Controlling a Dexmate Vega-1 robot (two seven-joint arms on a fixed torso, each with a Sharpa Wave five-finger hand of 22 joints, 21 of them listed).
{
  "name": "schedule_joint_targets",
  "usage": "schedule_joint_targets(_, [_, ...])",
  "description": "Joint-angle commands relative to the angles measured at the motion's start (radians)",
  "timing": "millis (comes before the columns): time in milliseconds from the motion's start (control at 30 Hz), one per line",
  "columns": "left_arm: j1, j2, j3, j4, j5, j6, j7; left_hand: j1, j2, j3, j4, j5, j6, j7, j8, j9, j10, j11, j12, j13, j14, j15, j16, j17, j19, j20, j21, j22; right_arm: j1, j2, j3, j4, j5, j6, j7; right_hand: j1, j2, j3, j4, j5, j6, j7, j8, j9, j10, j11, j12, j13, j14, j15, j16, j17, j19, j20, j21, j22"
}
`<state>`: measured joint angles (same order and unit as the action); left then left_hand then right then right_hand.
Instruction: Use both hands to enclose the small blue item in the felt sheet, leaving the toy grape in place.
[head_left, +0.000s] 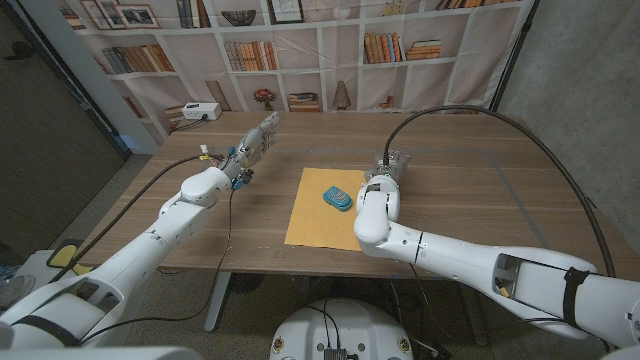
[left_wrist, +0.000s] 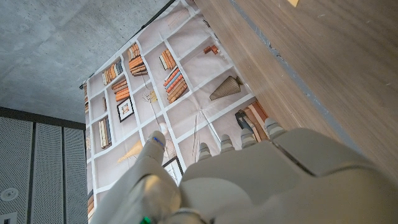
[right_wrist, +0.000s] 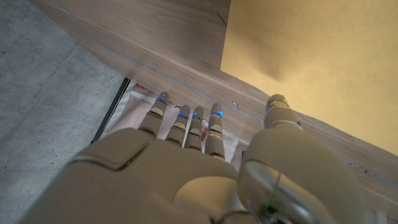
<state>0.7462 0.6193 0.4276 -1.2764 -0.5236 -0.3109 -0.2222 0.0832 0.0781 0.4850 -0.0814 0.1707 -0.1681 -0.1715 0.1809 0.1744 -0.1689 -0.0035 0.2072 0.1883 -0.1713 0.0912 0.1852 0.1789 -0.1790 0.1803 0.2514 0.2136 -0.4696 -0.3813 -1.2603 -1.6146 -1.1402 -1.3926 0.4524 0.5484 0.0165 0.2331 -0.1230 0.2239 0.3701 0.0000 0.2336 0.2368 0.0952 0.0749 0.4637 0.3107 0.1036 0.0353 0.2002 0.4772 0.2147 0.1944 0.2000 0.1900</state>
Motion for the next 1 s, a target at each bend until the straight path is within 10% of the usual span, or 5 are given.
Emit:
schedule_joint_targets(33, [-0.017, -0.009, 0.006, 0.018, 0.005, -0.003, -0.004, -0.01, 0.006, 0.004, 0.005, 0.006, -0.013, 0.002, 0.004, 0.003, -0.046, -0.003, 0.004, 0.005, -0.039, 0.008, 0.005, 0.004, -0.088, 0.006, 0.006, 0.004, 0.032, 0.011, -0.026, 0.064, 0.092, -0.003, -0.022, 0.004, -0.004, -0.004, 0.0, 0.007, 0.014, -0.001, 0.008, 0.001, 0.017, 0.001, 0.007, -0.001, 0.013, 0.0, 0.009, -0.001, 0.004, -0.006, 0.007, 0.002])
schedule_joint_targets(733, [-0.029, -0.01, 0.01, 0.028, 0.012, 0.005, 0.0, -0.011, 0.005, 0.005, 0.005, 0.006, -0.014, 0.001, 0.004, 0.003, -0.047, -0.003, 0.004, 0.005, -0.039, 0.008, 0.005, 0.004, -0.089, 0.007, 0.005, 0.003, 0.076, 0.029, -0.076, 0.144, 0.27, -0.003, -0.177, 0.099, 0.037, 0.023, -0.033, 0.042, 0.277, -0.032, 0.092, -0.008, 0.189, -0.033, 0.048, -0.025, 0.132, -0.061, 0.04, -0.047, 0.06, -0.033, 0.028, -0.001])
schedule_joint_targets(1000, [-0.04, -0.015, 0.014, 0.039, 0.015, 0.007, -0.003, -0.011, 0.005, 0.006, 0.005, 0.007, -0.014, 0.001, 0.004, 0.003, -0.048, -0.002, 0.003, 0.005, -0.041, 0.008, 0.004, 0.004, -0.086, 0.006, 0.006, 0.003, 0.059, 0.033, -0.059, 0.146, 0.372, -0.001, -0.373, 0.197, 0.083, 0.059, -0.044, 0.061, 0.432, -0.03, 0.145, -0.015, 0.303, -0.06, 0.075, -0.041, 0.216, -0.104, 0.062, -0.063, 0.099, -0.058, 0.035, -0.003])
